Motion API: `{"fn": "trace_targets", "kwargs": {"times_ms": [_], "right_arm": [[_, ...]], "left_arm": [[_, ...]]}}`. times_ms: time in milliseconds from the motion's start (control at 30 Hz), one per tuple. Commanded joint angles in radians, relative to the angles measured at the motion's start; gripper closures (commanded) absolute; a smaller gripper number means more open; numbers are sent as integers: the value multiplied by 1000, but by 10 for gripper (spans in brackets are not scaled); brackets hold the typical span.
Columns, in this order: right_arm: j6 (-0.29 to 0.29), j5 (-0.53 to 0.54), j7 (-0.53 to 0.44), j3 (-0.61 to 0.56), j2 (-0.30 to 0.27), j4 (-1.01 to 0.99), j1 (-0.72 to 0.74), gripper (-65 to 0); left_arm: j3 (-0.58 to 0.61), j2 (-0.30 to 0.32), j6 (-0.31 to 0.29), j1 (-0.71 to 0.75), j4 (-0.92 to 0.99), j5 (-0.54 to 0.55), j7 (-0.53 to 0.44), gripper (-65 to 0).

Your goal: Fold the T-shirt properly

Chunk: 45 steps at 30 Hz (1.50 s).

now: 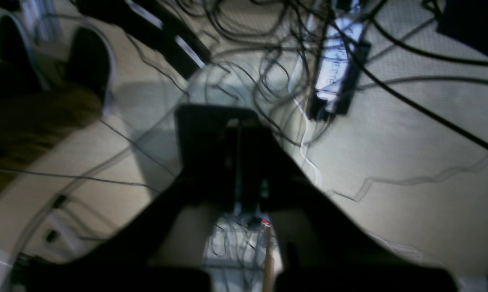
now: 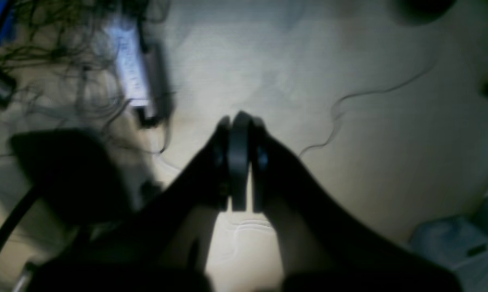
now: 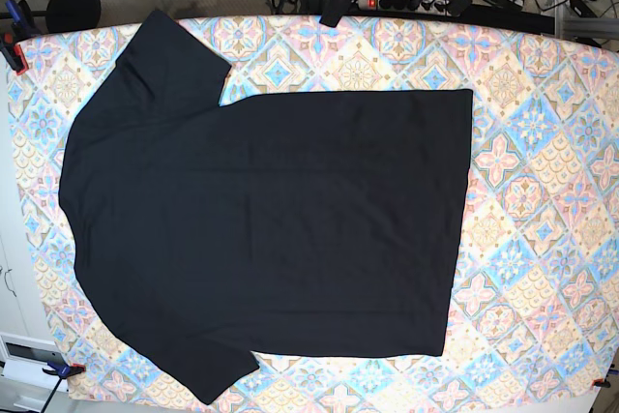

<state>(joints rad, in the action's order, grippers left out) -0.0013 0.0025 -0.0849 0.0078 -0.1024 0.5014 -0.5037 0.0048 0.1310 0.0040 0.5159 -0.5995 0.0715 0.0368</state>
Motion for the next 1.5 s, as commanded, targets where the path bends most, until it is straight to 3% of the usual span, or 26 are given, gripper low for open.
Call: {"fn": "trace_targets", "kwargs": {"times_ms": [0,200,433,567,667,867,1167,1333,1467], "right_arm": [[8,4,0,1,0,32,-56,0],[8,9,-5,19,-40,271,-207,0],[8,161,0,114,-40,618,-415,0],[8,166,1,143,-73,804,-497,0],[8,167,1,166,-93,917,-533,0],[8,167,52,218,-95,1110,-566,0],[8,169,241,238,-95,1311,-560,0],[8,169,294,237,-95,1337,-533,0],[8,169,316,237,-95,1341,-482,0]], "left_arm": [[1,9,1,42,-43,1,-10,-11],[1,63,1,227,-382,4,-10,-10],[-1,115,1,444,-799,6,-8,-10],[-4,146,1,537,-1023,6,-8,-11],[-6,169,1,574,-1183,7,59,-11],[-29,210,1,542,-1431,158,289,-11],[-137,212,1,324,-1437,443,527,-25],[-214,206,1,201,-1434,583,699,-150],[-263,206,1,132,-1390,680,768,-243]]}}
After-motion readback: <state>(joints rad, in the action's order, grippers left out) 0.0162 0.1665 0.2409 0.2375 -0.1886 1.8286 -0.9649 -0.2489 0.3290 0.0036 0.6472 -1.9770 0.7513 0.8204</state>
